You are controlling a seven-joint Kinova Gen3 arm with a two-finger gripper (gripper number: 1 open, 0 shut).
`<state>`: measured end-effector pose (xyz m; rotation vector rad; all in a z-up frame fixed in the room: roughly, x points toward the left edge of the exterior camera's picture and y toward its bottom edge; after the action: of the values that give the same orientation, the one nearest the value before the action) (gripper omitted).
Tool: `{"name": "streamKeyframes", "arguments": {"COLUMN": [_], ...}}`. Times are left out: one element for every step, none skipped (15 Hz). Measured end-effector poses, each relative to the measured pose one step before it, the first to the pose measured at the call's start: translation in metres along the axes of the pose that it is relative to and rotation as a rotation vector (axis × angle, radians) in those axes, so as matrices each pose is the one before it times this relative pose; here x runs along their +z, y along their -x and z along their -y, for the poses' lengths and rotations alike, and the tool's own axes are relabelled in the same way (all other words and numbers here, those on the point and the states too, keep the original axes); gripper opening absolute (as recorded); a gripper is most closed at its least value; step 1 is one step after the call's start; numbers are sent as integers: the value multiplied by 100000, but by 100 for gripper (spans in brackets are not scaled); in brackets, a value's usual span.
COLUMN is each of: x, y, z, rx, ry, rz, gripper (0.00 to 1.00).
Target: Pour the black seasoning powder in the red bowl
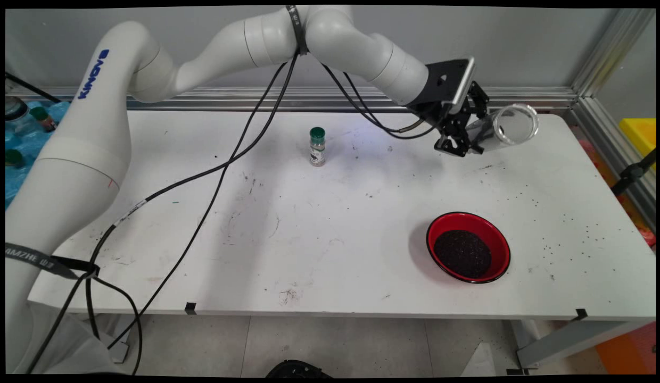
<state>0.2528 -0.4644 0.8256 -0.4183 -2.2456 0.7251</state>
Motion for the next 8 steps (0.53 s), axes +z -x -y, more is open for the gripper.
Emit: {"name": "streamKeyframes", "arguments": {"x": [39, 35, 77, 106, 125, 140, 93, 147], "y": [-80, -55, -84, -97, -97, -83, -58, -88], "z": [-183, -118, -203, -239, -231, -202, -124, -192], "rx": [3526, 2328, 3711, 4071, 3757, 3281, 2152, 3429], "ry": [216, 131, 258, 246, 156, 20, -29, -5], "rz": [452, 275, 431, 514, 505, 483, 299, 500], "gripper": [0, 0, 0, 0, 0, 0, 0, 0]}}
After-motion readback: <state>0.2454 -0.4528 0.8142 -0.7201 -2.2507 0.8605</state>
